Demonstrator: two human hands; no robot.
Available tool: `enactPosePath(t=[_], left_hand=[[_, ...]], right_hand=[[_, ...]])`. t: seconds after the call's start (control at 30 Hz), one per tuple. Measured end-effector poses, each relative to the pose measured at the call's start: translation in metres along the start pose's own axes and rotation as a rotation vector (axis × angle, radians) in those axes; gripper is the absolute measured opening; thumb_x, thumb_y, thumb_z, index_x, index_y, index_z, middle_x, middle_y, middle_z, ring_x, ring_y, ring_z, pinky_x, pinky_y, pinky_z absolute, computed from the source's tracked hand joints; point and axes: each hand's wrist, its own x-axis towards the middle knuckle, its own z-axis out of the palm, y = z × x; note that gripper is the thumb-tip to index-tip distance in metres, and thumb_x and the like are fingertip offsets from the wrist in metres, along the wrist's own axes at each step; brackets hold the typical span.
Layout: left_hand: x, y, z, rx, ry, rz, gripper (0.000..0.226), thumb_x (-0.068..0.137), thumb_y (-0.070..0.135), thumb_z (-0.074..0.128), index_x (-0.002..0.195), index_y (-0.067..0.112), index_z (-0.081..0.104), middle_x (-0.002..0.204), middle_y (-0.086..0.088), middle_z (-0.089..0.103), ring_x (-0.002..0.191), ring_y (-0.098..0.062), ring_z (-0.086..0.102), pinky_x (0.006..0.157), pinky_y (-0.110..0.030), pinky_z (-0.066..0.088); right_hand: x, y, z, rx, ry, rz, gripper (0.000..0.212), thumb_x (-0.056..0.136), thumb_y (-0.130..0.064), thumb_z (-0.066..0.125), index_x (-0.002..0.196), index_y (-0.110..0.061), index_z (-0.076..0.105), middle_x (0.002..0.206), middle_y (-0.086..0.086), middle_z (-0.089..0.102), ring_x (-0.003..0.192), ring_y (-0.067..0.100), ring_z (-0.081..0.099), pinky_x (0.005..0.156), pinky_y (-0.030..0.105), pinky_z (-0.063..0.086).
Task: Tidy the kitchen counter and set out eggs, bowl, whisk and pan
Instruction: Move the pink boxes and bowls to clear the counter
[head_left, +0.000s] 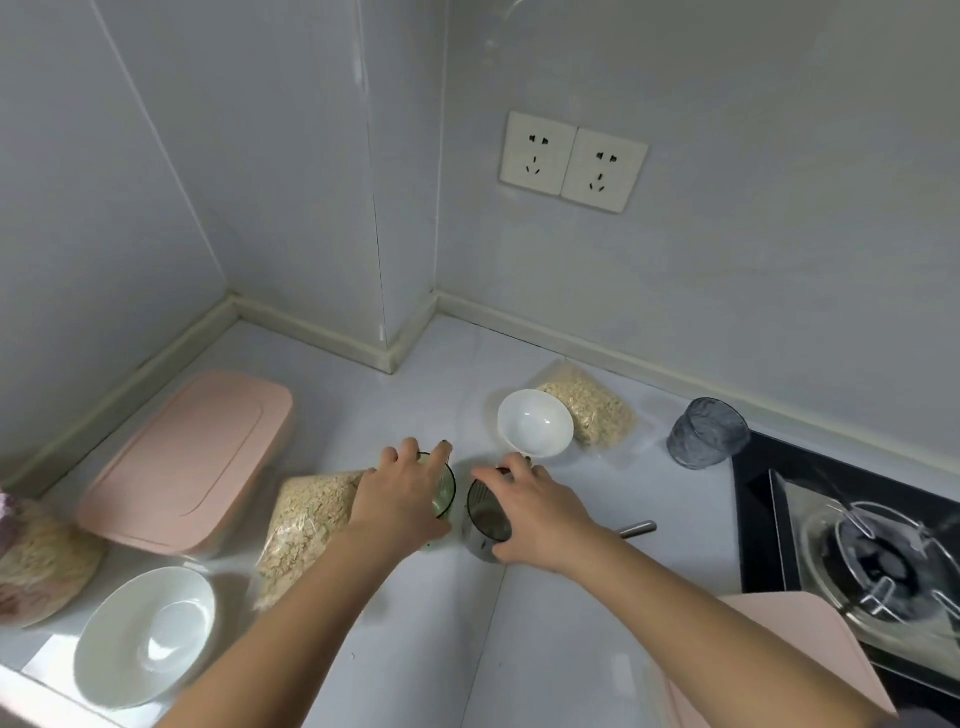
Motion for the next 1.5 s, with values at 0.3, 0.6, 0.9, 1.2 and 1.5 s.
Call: enactPosePath(t=[0.3,0.6,0.9,1.2,1.5], left_hand=[[-0.015,-0.001,-0.003,-0.021,-0.12,0.003,0.087,0.072,0.033,0.071,0.141,0.038,0.019,0.126,-0.001,0.031,0.108,-0.023,0.04,0.078,-0.03,0.05],[-0.052,0.069,-0.028,0.038,0.144,0.02,0.082,0.074,0.043,0.069,0.141,0.036,0.022,0.125,0.001,0.033,0.106,-0.019,0.042,0.062,-0.023,0.039],[-0.103,0.223,-0.032,0.074,0.245,0.19,0.085,0.072,0.045,0.072,0.141,0.033,0.025,0.127,0.0,0.034,0.107,-0.021,0.044,0.059,-0.025,0.04],[-0.181,0.427,0.0,0.032,0.246,0.43,0.08,0.075,0.044,0.071,0.139,0.035,0.024,0.131,-0.001,0.032,0.114,-0.022,0.04,0.073,-0.028,0.048],[-0.222,0.603,0.037,0.061,0.186,0.751,0.083,0.076,0.044,0.072,0.14,0.034,0.019,0.133,-0.002,0.028,0.121,-0.023,0.038,0.081,-0.03,0.052]], right_hand=[[-0.006,0.003,0.007,0.036,0.044,0.004,0.084,0.075,-0.037,0.072,0.143,-0.034,0.023,0.135,0.005,0.03,0.12,0.031,0.042,0.085,0.039,0.049],[-0.079,0.036,-0.016,0.063,0.2,0.033,0.089,0.073,-0.033,0.073,0.143,-0.036,0.02,0.137,0.002,0.027,0.117,0.028,0.042,0.078,0.037,0.047],[-0.231,0.129,-0.015,0.048,0.355,0.184,0.088,0.076,-0.039,0.071,0.145,-0.038,0.017,0.136,0.002,0.028,0.117,0.026,0.043,0.078,0.036,0.047],[-0.427,0.242,0.027,0.098,0.507,0.421,0.087,0.073,-0.038,0.072,0.142,-0.041,0.018,0.137,-0.001,0.027,0.117,0.026,0.043,0.077,0.037,0.049],[-0.574,0.338,0.071,0.188,0.543,0.72,0.087,0.074,-0.041,0.074,0.142,-0.04,0.019,0.135,-0.002,0.029,0.117,0.023,0.042,0.082,0.037,0.052]])
